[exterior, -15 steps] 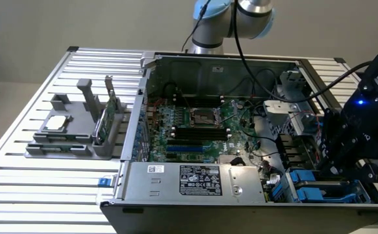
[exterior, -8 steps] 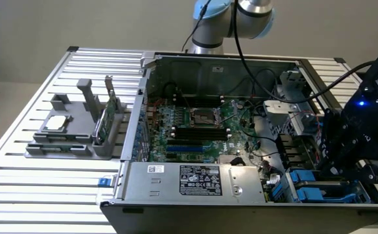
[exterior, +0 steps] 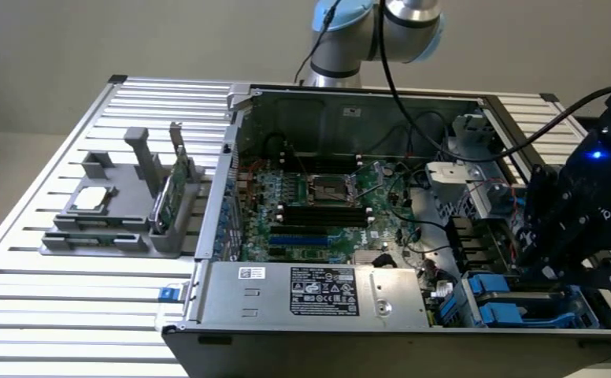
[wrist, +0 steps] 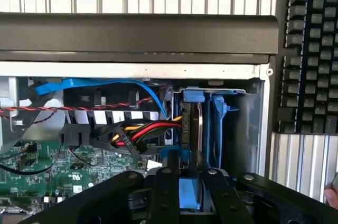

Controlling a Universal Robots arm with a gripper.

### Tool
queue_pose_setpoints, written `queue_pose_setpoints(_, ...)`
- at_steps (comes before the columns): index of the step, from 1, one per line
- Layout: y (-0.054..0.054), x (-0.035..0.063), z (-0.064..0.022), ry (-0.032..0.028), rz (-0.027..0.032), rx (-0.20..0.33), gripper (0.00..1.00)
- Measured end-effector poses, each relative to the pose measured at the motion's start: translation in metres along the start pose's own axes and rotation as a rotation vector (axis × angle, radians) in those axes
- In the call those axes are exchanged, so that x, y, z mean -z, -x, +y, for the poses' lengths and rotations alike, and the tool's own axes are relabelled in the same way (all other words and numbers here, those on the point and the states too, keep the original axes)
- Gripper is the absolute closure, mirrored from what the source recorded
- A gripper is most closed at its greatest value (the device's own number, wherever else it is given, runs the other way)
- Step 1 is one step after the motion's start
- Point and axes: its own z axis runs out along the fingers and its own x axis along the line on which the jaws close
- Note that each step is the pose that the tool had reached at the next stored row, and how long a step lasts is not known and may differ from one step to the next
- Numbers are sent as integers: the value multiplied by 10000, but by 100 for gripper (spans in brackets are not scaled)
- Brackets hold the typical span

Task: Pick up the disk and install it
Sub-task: 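Insert the first disk wire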

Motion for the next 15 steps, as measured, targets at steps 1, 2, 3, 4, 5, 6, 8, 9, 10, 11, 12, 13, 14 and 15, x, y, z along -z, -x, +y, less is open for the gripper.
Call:
queue_pose_setpoints(1,0,31,-11,0,2,1,75)
queue_pose_setpoints(2,0,57,-27,0,7,1,75)
queue_pose_setpoints(3,0,83,-49,0,9,0,75)
queue_pose_setpoints(4,1,106,-73,0,14,0,75)
queue_pose_setpoints(5,1,129,-101,1,23,-1,75)
queue_pose_setpoints(6,1,149,-134,1,31,-1,75)
queue_pose_setpoints(8,2,181,-211,0,48,0,75)
queue_pose_setpoints(9,2,190,-246,1,51,0,75)
queue_pose_setpoints(10,2,197,-278,1,52,0,75)
queue_pose_setpoints(11,3,204,-307,1,51,0,78)
queue_pose_setpoints(12,3,208,-333,1,53,0,78)
queue_pose_setpoints(13,3,211,-349,0,53,-1,84)
queue_pose_setpoints(14,4,210,-356,0,56,-1,89)
queue_pose_setpoints(15,3,210,-355,1,56,0,89)
